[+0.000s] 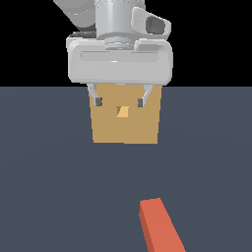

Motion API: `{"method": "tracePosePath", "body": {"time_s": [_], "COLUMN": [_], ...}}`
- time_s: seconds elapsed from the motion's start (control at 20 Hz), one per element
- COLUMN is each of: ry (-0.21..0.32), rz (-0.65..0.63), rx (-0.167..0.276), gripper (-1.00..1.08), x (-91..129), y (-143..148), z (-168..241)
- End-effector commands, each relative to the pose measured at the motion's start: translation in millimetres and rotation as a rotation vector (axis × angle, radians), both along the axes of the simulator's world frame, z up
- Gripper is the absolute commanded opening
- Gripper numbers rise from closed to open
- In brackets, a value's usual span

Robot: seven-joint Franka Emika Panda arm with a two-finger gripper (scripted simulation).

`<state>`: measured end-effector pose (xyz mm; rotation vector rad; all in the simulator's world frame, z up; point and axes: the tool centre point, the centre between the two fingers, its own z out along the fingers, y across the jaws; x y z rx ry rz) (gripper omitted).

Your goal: Insert the peg into the horizontal hole in a box.

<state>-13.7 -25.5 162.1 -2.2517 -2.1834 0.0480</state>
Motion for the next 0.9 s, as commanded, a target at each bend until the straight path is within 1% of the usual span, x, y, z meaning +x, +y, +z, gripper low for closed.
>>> {"method": "tracePosePath", "body": {"time_s": [0.0,0.2,0.45,0.65,0.85], "ry": [0.0,0.0,-0.002,-0.004,-0.006], "rz": [0.0,0.003,0.014,0.029,0.05], "rx": [0.0,0.0,0.001,0.002,0.004], "gripper": [1.0,1.0,1.0,1.0,1.0], "x": [0,1,3,6,12], "y": [0,-4,-22,-47,-79], "z": [0,-1,-7,-15,-25]}}
